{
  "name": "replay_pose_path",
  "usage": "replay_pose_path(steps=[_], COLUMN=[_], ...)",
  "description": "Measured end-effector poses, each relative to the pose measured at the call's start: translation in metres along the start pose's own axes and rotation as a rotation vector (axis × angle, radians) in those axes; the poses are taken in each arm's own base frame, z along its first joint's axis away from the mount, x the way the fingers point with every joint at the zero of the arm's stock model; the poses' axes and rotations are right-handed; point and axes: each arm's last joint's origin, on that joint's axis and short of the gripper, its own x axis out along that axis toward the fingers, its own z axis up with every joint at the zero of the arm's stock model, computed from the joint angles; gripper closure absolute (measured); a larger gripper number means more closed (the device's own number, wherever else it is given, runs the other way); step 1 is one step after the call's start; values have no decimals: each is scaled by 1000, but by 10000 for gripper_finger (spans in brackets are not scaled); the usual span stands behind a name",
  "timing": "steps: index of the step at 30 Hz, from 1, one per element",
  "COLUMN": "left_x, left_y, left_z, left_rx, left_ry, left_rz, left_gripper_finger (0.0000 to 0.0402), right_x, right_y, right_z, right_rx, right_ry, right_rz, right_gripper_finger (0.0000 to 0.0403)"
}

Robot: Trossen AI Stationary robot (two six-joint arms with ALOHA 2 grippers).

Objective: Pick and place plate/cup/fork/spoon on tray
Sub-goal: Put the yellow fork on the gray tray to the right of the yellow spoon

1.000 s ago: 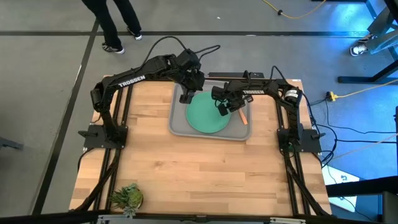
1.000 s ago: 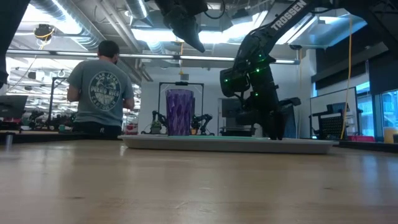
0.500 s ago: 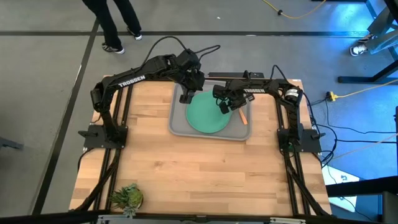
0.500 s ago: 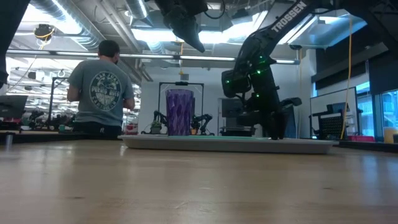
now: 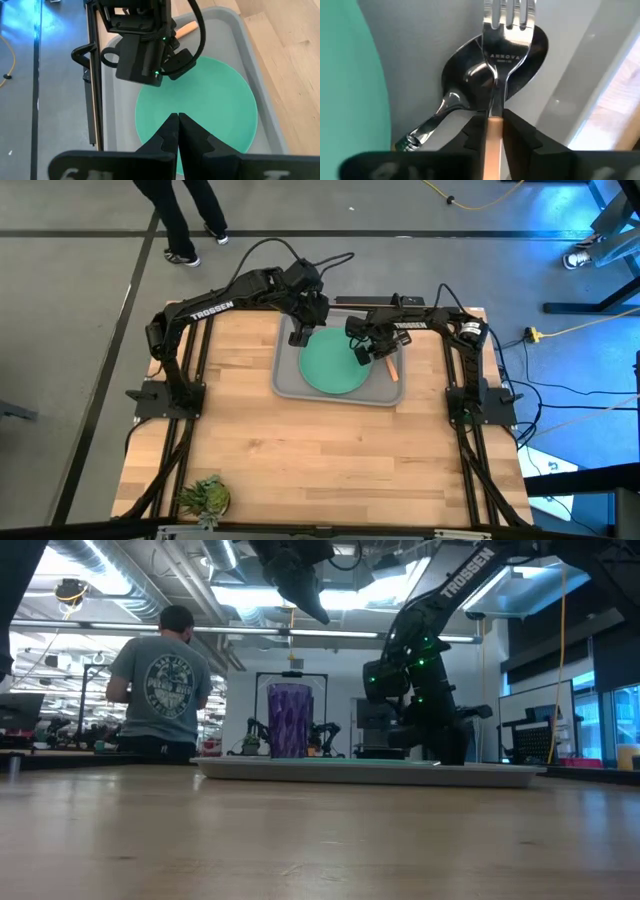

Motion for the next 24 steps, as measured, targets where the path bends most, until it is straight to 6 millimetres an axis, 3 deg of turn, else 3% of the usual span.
replay_pose_path(steps=[2,11,24], left_x=[0,0,0], left_y=[0,0,0], left_z=[0,0,0], left_rx=[0,0,0], left_ry=[0,0,0], left_rz=[0,0,0], left_gripper_finger=[401,401,401], right_x=[-3,-21,-43], right_y=[1,3,-5], right_z=[3,11,-12], right_rx=[-3,-54,-243], right_ry=[-9,-67,102], right_rz=[0,-26,-205], right_gripper_finger=[366,367,367])
